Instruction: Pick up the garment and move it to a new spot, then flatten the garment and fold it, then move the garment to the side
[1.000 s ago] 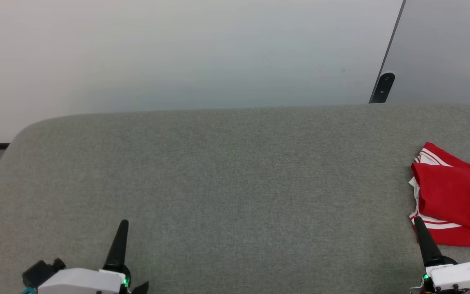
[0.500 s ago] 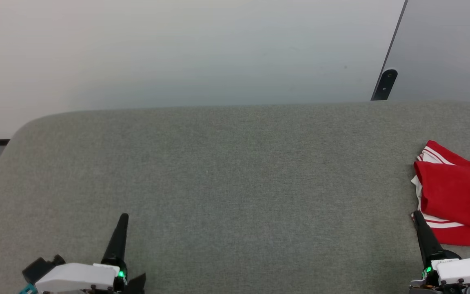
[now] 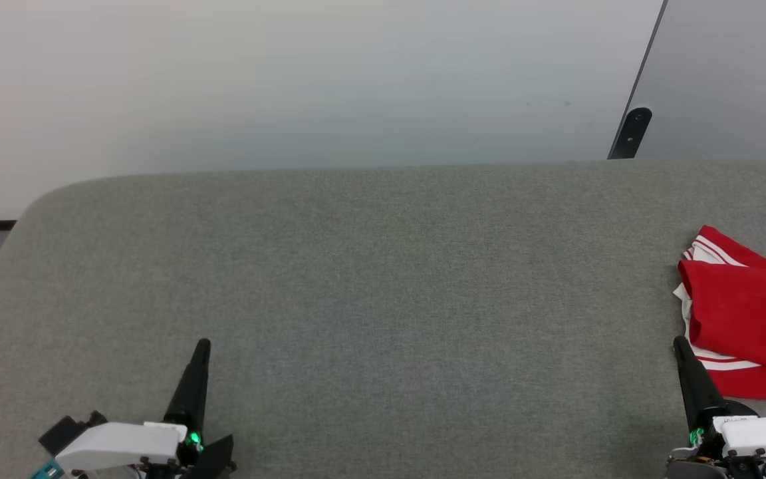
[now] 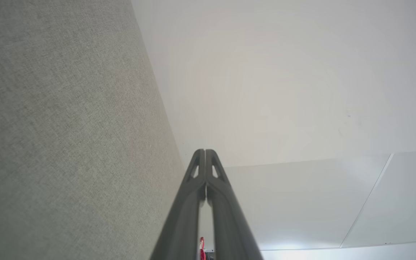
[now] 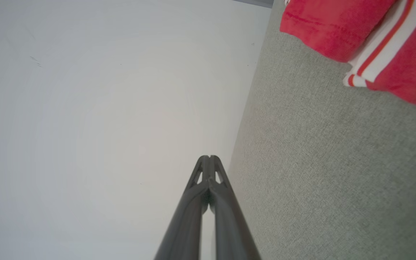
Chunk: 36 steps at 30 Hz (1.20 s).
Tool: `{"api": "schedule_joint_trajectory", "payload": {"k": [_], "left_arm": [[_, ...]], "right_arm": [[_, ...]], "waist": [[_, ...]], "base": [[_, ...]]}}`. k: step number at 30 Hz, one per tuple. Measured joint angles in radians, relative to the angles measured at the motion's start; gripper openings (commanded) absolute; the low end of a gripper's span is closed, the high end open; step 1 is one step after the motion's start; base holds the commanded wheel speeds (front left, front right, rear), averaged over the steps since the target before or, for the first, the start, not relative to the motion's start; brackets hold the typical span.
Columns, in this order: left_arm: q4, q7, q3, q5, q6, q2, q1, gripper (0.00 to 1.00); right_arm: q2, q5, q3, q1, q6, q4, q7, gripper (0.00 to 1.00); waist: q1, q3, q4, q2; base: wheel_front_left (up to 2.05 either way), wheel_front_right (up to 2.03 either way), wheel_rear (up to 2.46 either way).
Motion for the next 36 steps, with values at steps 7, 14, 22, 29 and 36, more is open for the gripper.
{"api": "schedule_joint_trajectory", "payload": {"k": [7,14,22,29,36], "left_arm": [[0.002,0.013,0.004,-0.044,0.0,-0.003,-0.011,0.0],[0.005,0.023,0.009,-0.089,0.0,-0.006,-0.018,0.0],[0.007,0.032,0.012,-0.115,0.0,-0.007,-0.022,0.0],[0.007,0.032,0.012,-0.115,0.0,-0.007,-0.022,0.0],[0.007,0.032,0.012,-0.115,0.0,-0.008,-0.022,0.0]], "right_arm": [[0.003,0.047,-0.006,-0.008,0.0,-0.001,0.016,0.0],[0.007,0.087,-0.012,-0.012,0.0,-0.001,0.026,0.0],[0.01,0.117,-0.016,-0.014,0.0,-0.002,0.033,0.0],[0.01,0.117,-0.016,-0.014,0.0,-0.002,0.033,0.0],[0.01,0.117,-0.016,-0.014,0.0,-0.002,0.033,0.0]], "waist": [[0.0,0.005,0.002,0.0],[0.0,0.011,0.004,0.0],[0.0,0.014,0.005,0.0],[0.0,0.014,0.005,-0.0001],[0.0,0.014,0.005,0.0]], "base": [[0.0,0.0,0.0],[0.0,0.0,0.0],[0.0,0.0,0.0],[0.0,0.0,0.0],[0.0,0.0,0.0]]}}
